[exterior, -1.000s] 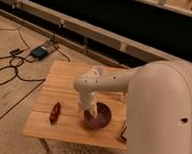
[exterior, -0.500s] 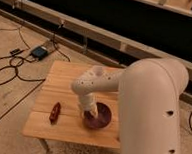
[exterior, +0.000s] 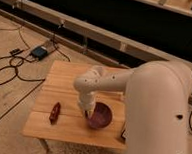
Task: Pick up the ceramic bowl
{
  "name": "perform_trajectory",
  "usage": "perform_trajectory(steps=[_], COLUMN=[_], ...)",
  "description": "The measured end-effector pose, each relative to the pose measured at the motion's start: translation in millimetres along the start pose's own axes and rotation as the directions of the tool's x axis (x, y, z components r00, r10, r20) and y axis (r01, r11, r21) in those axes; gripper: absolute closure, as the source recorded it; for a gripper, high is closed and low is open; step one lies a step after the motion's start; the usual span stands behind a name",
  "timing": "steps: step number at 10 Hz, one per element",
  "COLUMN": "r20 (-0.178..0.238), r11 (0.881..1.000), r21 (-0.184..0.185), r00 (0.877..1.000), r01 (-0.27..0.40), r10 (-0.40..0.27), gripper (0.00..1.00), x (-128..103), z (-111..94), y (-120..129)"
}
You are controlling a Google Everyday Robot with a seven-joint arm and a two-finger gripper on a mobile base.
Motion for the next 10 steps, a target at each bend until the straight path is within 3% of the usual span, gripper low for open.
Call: perform_trajectory(steps=[1, 3, 5, 7, 8, 10], r20=[0.0, 0.007, 0.013, 0.017, 0.02, 0.029], r11=[1.0, 1.0, 0.992, 0.966, 0.942, 0.896], r21=[-0.024, -0.008, 0.106, 0.228, 0.301, 0.41], r00=[1.0, 1.0, 0.997, 0.991, 0.986, 0.98], r01=[-0.003, 0.015, 0.073, 0.124, 0.151, 0.168], r10=[0.003, -0.015, -0.075, -0.132, -0.164, -0.197], gripper=[1.0, 1.0, 1.0, 1.0, 1.0, 1.0], x=[0, 0, 0, -2, -4, -7], z=[-8, -20, -39, -55, -64, -76], y=[-3, -8, -16, -17, -13, -8])
